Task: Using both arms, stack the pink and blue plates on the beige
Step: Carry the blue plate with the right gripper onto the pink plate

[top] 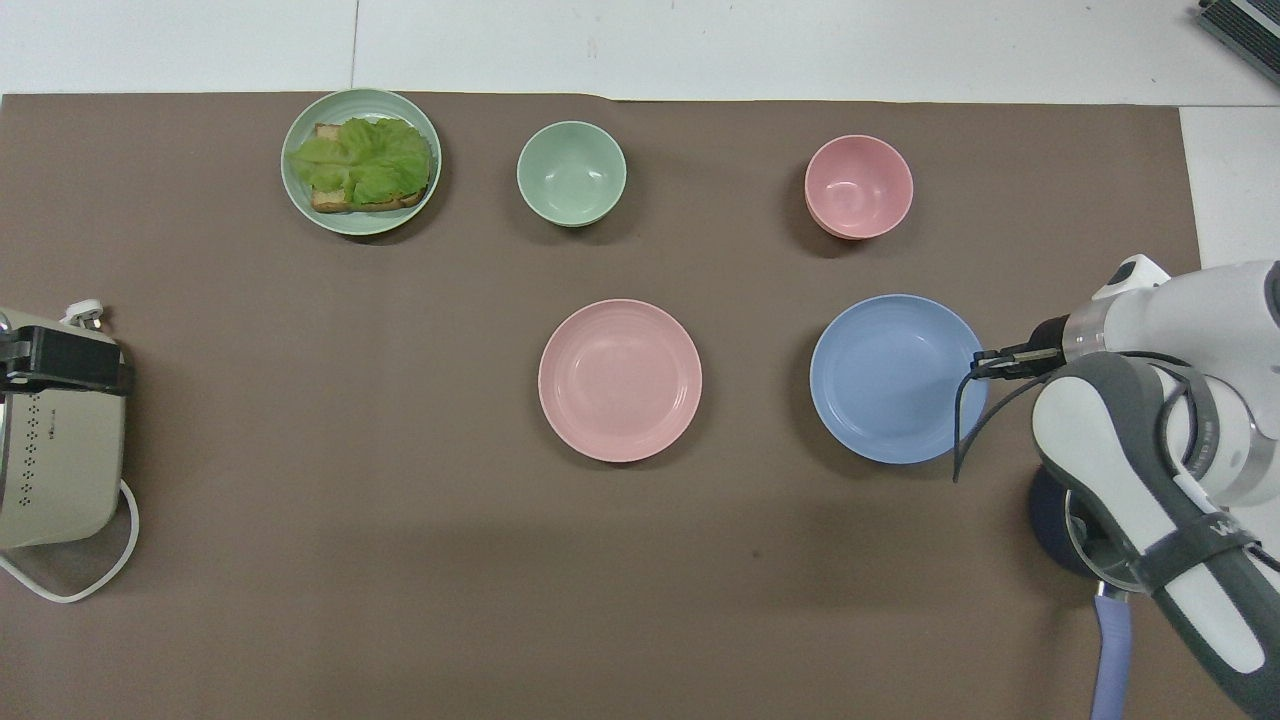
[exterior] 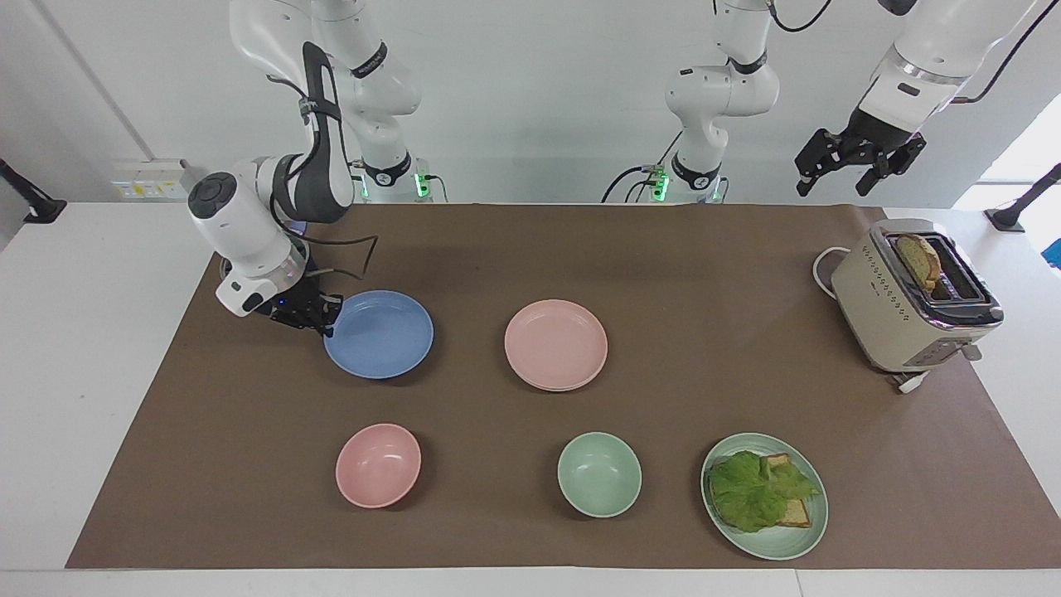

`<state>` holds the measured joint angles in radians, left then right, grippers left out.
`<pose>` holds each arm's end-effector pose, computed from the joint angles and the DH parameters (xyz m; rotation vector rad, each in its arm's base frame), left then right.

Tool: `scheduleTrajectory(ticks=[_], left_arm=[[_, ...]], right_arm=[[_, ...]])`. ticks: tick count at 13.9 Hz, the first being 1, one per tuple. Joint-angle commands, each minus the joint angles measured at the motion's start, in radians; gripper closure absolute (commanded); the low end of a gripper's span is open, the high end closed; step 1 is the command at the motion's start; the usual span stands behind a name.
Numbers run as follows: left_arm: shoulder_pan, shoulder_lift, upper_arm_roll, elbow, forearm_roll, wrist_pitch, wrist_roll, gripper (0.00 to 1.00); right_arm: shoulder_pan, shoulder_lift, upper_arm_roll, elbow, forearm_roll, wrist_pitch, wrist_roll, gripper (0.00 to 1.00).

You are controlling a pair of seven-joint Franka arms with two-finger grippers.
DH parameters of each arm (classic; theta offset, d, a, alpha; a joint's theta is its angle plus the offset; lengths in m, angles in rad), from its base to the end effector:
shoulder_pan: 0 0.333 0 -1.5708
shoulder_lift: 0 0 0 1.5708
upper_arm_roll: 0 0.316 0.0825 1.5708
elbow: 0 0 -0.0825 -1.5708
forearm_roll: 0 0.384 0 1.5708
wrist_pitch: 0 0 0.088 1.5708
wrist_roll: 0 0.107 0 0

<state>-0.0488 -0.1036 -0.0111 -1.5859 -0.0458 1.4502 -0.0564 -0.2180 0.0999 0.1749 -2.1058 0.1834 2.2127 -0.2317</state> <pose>0.5078 -0.0362 0.6623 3.0986 -0.0127 -0.0537 0.5604 -0.0193 0.3729 -2.9770 -0.1165 -0.0449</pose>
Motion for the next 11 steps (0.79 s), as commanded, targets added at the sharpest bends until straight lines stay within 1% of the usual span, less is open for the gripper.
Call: scheduleTrajectory(ticks=[1,4,7,9,10,11], left_arm=[[0.009,-0.013,-0.004,-0.002,0.006,-0.011,0.007,0.0],[0.009,-0.011,-0.004,-0.002,0.006,-0.011,0.007,0.0],[0.009,-0.011,-0.004,-0.002,0.006,-0.011,0.009,0.0],[0.009,-0.011,-0.004,-0.002,0.006,-0.011,0.009,0.0],[0.009,-0.011,-0.004,-0.002,0.006,-0.011,0.007,0.0],[0.009,-0.011,-0.004,-0.002,0.006,-0.011,0.009,0.0]], right_arm=[[0.04,-0.009,0.005,0.053,0.057,-0.051,0.009,1.0],[0.115,-0.008,0.005,0.098,0.059,-0.065,0.096,1.0],[0.225,0.003,0.005,0.125,0.059,-0.048,0.23,1.0],[0.331,0.03,0.005,0.179,0.051,-0.045,0.369,1.0],[0.362,0.056,0.005,0.2,0.036,-0.042,0.437,1.0],[0.397,0.075,0.005,0.208,0.034,-0.03,0.462,1.0]])
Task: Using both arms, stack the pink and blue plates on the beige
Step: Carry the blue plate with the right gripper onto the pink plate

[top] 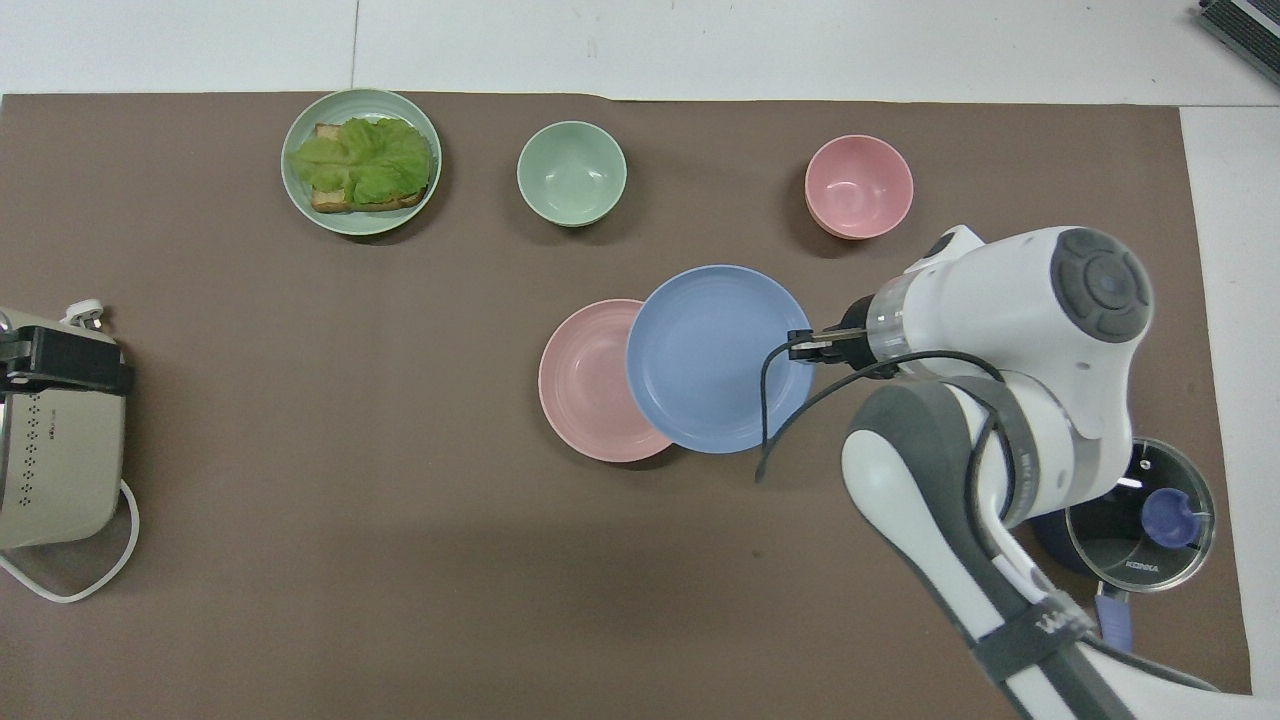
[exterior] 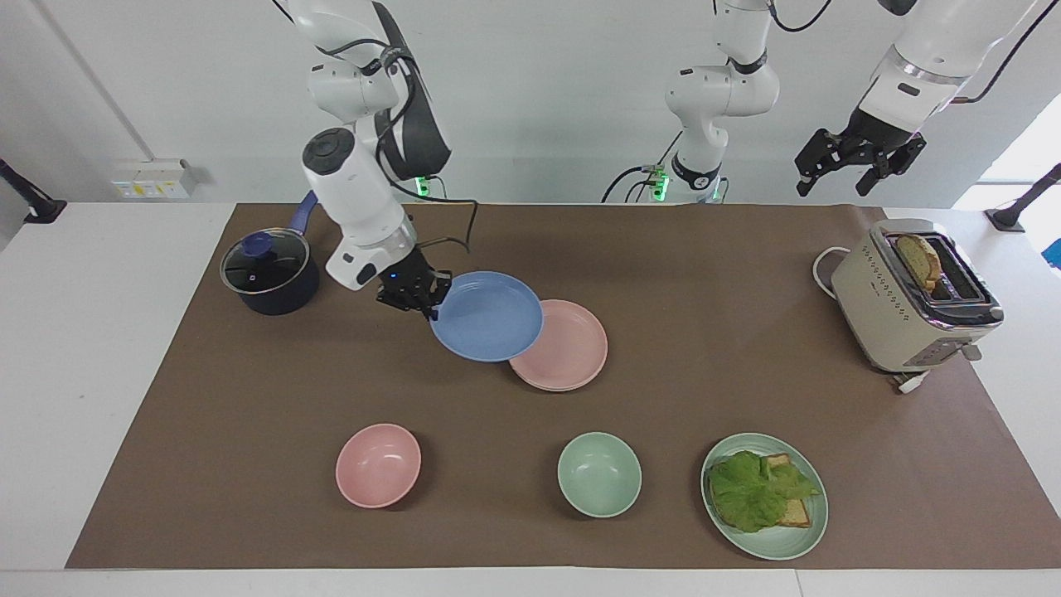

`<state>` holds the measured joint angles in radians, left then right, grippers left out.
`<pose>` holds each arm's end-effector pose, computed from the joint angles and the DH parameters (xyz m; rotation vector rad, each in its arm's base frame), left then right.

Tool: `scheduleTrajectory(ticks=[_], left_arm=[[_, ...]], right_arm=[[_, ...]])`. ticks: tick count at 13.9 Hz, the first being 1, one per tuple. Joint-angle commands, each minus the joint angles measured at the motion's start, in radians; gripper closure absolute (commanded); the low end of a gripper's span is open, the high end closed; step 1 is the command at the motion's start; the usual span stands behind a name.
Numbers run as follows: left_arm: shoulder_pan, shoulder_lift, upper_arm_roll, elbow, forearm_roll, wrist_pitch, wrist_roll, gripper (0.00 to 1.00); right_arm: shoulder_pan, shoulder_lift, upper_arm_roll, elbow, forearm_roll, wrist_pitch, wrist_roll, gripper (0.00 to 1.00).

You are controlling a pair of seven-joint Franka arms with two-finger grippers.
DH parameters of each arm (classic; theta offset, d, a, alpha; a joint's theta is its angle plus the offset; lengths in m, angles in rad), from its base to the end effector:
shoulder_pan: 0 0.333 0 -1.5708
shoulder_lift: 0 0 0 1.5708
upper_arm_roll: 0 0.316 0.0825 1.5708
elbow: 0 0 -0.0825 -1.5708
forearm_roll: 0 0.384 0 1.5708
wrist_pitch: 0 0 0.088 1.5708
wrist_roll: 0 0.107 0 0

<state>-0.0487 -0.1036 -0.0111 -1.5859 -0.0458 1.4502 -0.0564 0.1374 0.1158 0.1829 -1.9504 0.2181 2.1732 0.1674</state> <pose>0.5078 -0.0361 0.6623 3.0986 -0.0126 -0.0537 0.5627 0.1924 0.4325 -2.9132 -0.0529 -0.0793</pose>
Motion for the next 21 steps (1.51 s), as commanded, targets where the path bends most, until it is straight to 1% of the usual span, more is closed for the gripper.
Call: scheduleTrajectory(ticks=[1,3,5,6,12,14,21], left_arm=[[0.009,-0.011,-0.004,-0.002,0.006,-0.011,0.007,0.0],[0.009,-0.011,-0.004,-0.002,0.006,-0.011,0.007,0.0],[0.009,-0.011,-0.004,-0.002,0.006,-0.011,0.009,0.0],[0.009,-0.013,-0.004,-0.002,0.006,-0.011,0.007,0.0],[0.009,-0.011,-0.004,-0.002,0.006,-0.011,0.007,0.0],[0.009,-0.011,-0.004,-0.002,0.006,-0.011,0.007,0.0],[0.009,-0.011,-0.004,-0.002,0.006,-0.011,0.007,0.0]], right_arm=[[0.062,0.073,-0.003,0.054,0.0,0.034,0.064,1.0],[0.074,0.122,-0.003,0.067,0.0,0.089,0.064,1.0],[0.119,0.198,-0.003,0.112,-0.002,0.119,0.082,1.0],[0.135,0.221,-0.005,0.122,-0.003,0.132,0.104,1.0],[0.137,0.24,-0.005,0.087,-0.017,0.149,0.087,1.0],[0.128,0.239,-0.005,0.076,-0.016,0.149,0.055,1.0],[0.128,0.228,-0.003,0.048,-0.014,0.142,0.053,1.0]])
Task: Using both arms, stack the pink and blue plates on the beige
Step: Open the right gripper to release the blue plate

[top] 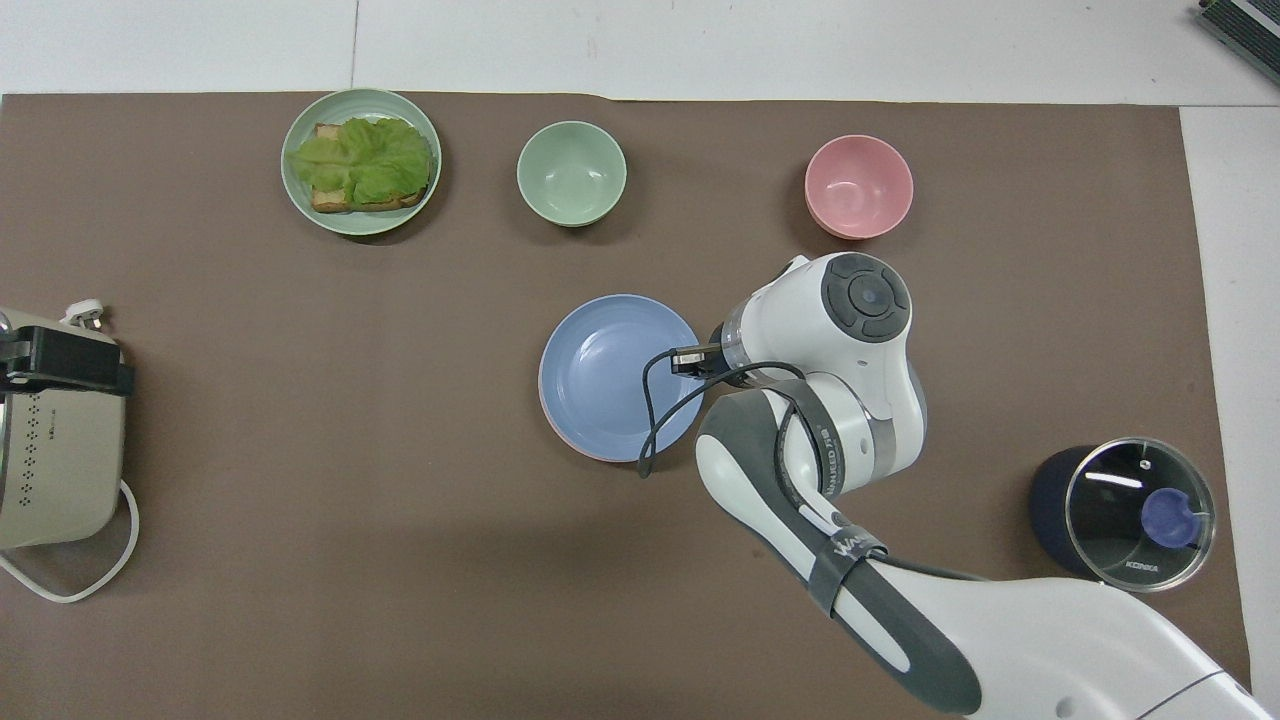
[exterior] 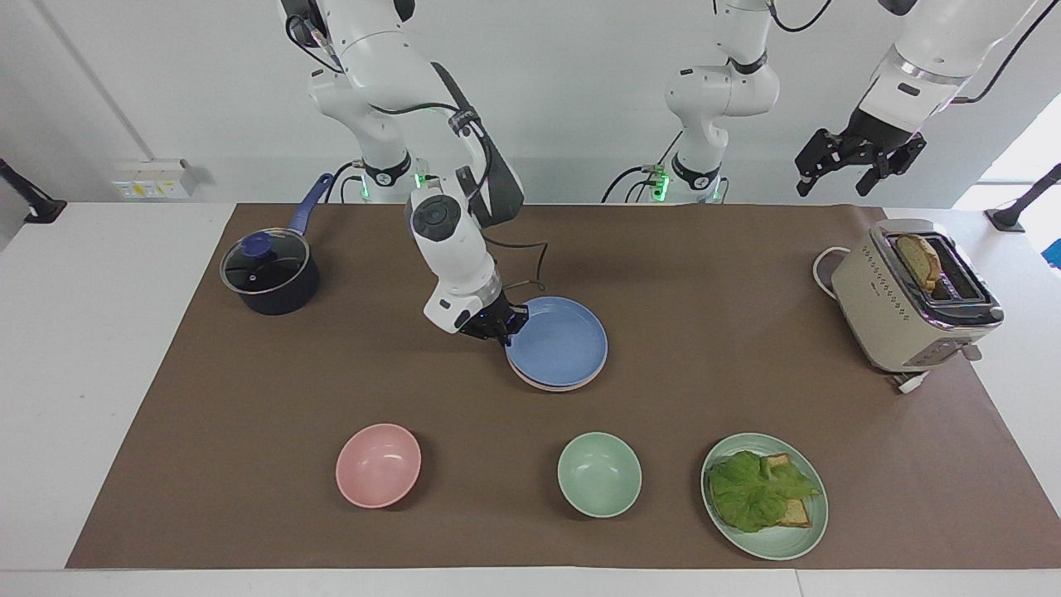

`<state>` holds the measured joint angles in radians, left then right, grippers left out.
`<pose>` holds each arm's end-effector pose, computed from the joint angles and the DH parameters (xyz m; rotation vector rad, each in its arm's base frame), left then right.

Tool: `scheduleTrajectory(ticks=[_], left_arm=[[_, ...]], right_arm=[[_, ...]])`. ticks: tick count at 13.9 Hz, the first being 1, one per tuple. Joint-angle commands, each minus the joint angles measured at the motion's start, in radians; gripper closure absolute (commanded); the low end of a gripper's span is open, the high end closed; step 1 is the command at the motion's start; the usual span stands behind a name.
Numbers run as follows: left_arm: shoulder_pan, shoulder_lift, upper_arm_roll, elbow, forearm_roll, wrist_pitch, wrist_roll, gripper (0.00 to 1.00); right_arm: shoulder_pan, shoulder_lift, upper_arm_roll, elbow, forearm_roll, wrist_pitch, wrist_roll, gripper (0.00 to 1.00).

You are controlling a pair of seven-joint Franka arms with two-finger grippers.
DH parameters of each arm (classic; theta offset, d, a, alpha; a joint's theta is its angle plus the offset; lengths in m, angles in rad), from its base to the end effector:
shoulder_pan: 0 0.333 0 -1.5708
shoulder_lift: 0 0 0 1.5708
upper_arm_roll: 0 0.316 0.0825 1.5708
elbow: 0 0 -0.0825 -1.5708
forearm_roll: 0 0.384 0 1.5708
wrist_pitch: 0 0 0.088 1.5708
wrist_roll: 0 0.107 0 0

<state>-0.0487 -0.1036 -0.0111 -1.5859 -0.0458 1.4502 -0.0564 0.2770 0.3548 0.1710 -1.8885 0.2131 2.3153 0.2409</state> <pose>0.5078 -0.0361 0.6623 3.0986 -0.0126 -0.0537 0.5731 0.2728 0.3292 -2.9080 -0.0805 0.0078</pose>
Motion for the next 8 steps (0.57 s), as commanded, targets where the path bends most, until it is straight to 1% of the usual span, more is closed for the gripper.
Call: scheduleTrajectory(ticks=[1,2,3,4,5,7,8], left_arm=[[0.009,-0.011,-0.004,-0.002,0.006,-0.011,0.009,0.0],[0.009,-0.011,-0.004,-0.002,0.006,-0.011,0.007,0.0],[0.009,-0.011,-0.004,-0.002,0.006,-0.011,0.007,0.0],[0.009,-0.011,-0.004,-0.002,0.006,-0.011,0.007,0.0],[0.009,-0.013,-0.004,-0.002,0.006,-0.011,0.009,0.0],[0.009,-0.011,-0.004,-0.002,0.006,-0.011,0.007,0.0],[0.009,-0.011,-0.004,-0.002,0.006,-0.011,0.007,0.0]], right_arm=[[-0.012,-0.011,0.007,-0.014,-0.009,-0.005,-0.023,0.97],[-0.013,-0.011,0.009,-0.012,-0.009,-0.01,-0.023,0.74],[-0.012,-0.011,0.007,-0.006,-0.009,-0.01,-0.022,0.26],[-0.012,-0.011,0.009,0.003,-0.009,-0.011,-0.011,0.05],[-0.012,-0.014,0.007,0.008,-0.009,-0.013,-0.011,0.0],[-0.016,-0.06,-0.001,0.003,-0.009,-0.028,-0.009,0.0],[-0.042,-0.091,-0.001,0.003,-0.009,-0.048,-0.006,0.0]])
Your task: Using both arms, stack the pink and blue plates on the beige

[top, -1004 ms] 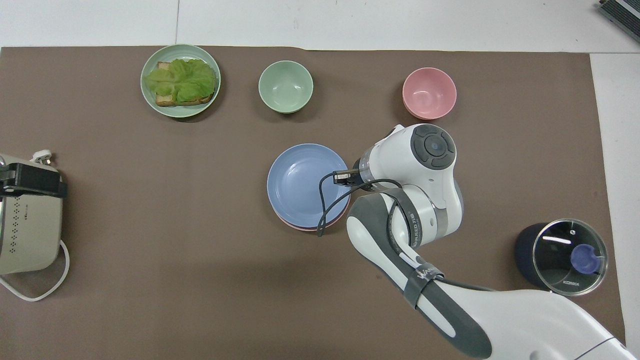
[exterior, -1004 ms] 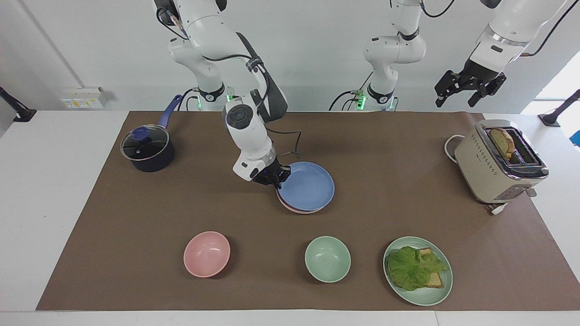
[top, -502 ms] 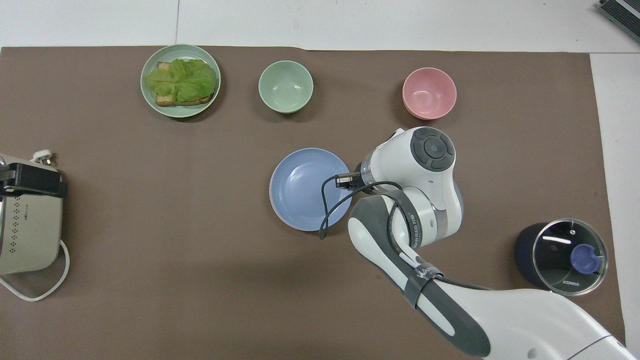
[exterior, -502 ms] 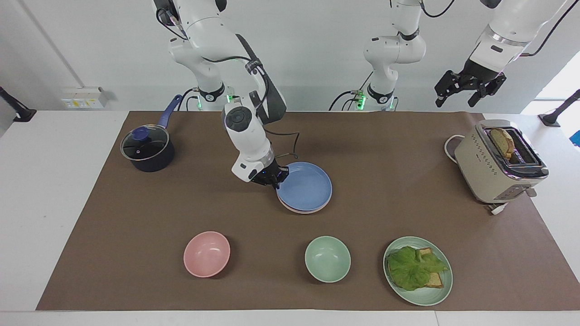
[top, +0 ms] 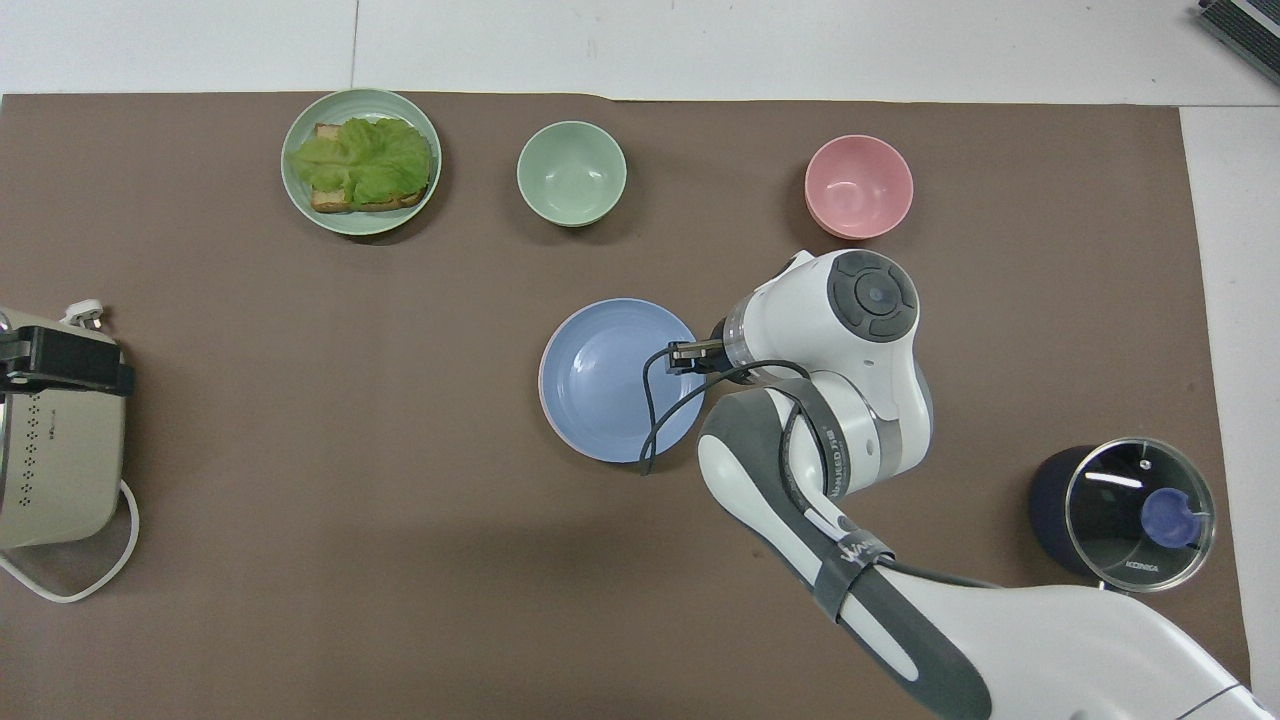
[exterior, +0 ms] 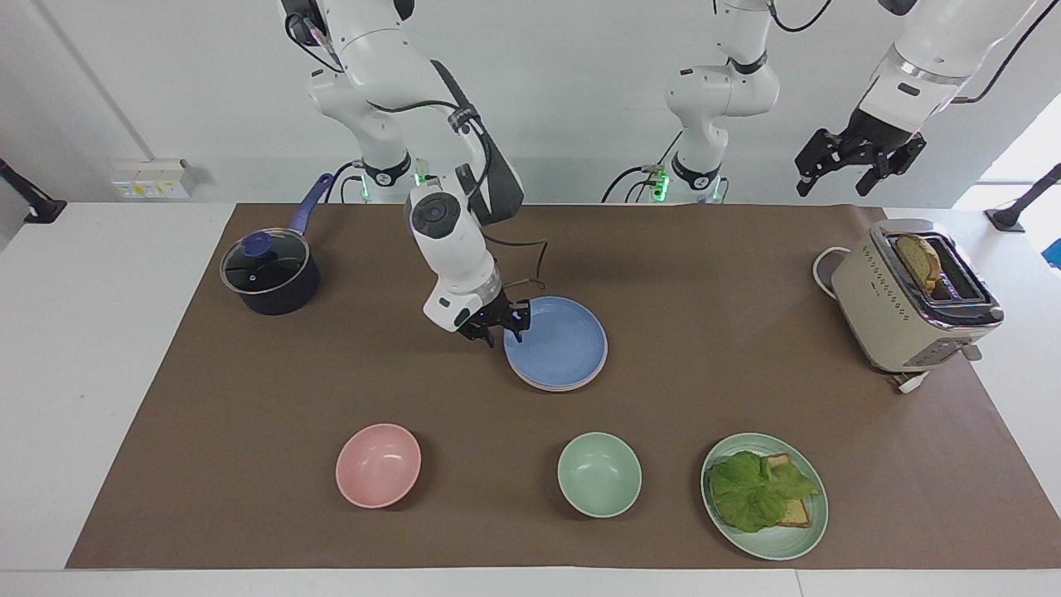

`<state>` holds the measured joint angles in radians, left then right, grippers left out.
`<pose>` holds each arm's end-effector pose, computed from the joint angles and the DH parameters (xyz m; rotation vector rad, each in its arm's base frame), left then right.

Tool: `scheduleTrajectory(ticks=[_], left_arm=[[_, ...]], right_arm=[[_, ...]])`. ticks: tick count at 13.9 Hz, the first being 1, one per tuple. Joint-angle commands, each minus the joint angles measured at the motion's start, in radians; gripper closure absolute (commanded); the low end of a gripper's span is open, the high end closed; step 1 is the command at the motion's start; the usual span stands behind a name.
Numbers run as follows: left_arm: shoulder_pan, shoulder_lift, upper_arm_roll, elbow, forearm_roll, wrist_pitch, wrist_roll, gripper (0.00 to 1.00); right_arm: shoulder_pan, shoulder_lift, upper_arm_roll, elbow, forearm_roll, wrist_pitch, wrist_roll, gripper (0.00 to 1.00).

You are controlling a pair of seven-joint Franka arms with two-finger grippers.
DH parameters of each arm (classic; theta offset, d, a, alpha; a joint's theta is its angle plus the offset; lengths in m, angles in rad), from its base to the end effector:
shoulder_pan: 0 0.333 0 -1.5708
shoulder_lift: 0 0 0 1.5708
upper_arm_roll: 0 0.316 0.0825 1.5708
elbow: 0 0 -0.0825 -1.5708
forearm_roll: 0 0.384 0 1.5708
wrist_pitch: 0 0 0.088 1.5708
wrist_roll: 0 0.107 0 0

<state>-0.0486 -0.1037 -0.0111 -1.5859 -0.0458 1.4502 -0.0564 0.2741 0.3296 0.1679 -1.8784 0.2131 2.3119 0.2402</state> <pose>0.5078 -0.0361 0.6623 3.0986 -0.0124 -0.0535 0.5767 0.2703 0.3491 -2.8995 -0.0784 -0.0379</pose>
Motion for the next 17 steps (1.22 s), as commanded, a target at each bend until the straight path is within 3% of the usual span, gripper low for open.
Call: scheduleTrajectory(ticks=[1,5,9,14,17], left_arm=[[0.009,-0.013,-0.004,-0.002,0.006,-0.011,0.007,0.0],[0.009,-0.013,-0.004,-0.002,0.006,-0.011,0.007,0.0],[0.009,-0.011,-0.004,-0.002,0.006,-0.011,0.007,0.0],[0.009,-0.011,-0.004,-0.002,0.006,-0.011,0.007,0.0],[0.009,-0.011,-0.004,-0.002,0.006,-0.011,0.007,0.0]], right_arm=[[-0.067,-0.099,0.001,-0.007,-0.009,-0.074,-0.001,0.0],[-0.238,-0.239,-0.001,-0.005,-0.061,-0.244,-0.008,0.0],[-0.348,-0.375,-0.001,0.025,-0.135,-0.438,-0.016,0.0],[-0.368,-0.363,0.004,0.234,-0.222,-0.65,-0.016,0.0],[-0.355,-0.289,0.005,0.404,-0.259,-0.813,-0.015,0.0]])
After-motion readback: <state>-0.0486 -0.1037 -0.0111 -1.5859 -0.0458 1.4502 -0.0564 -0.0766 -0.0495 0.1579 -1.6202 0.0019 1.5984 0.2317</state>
